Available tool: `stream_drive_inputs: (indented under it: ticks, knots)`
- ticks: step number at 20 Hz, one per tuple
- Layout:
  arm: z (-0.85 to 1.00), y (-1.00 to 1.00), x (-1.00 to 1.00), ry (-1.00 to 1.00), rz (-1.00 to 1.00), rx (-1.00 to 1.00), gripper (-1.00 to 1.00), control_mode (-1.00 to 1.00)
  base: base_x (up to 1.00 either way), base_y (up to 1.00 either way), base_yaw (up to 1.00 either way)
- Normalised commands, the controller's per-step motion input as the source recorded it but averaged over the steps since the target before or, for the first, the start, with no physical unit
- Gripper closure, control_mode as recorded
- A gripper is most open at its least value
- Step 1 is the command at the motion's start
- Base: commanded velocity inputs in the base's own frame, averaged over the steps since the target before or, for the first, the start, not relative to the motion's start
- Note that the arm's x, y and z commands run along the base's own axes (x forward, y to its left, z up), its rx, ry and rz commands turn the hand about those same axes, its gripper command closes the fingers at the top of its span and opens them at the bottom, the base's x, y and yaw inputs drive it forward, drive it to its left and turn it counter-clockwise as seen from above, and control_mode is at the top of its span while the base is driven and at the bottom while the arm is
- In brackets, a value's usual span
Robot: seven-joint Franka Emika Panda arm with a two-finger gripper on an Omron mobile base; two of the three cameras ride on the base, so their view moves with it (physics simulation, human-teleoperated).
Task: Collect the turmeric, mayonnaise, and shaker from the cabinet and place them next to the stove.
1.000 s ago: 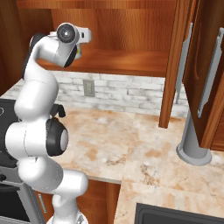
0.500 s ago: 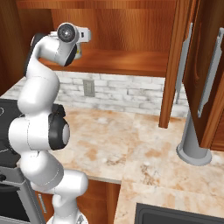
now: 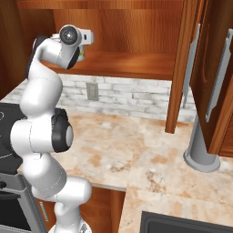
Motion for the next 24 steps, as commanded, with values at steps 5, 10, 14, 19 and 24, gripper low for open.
stream_drive_inputs:
  ticks: [5,10,14,19,24]
  knots:
    - [-0.01,0.01,0.07,0.00,0.00,0.00,-1.00,-1.00,0.00,0.00,0.00]
    - [-0.03,0.02,0.06,0.00,0.00,0.00,-1.00,-1.00,0.00,0.00,0.00]
    - [-0.05,0.07,0.07,0.00,0.00,0.00,-1.00,-1.00,0.00,0.00,0.00]
    - [-0.05,0.05,0.07,0.00,0.00,0.00,-1.00,-1.00,0.00,0.00,0.00]
    - [-0.05,0.05,0.08,0.00,0.00,0.00,-1.00,-1.00,0.00,0.00,0.00]
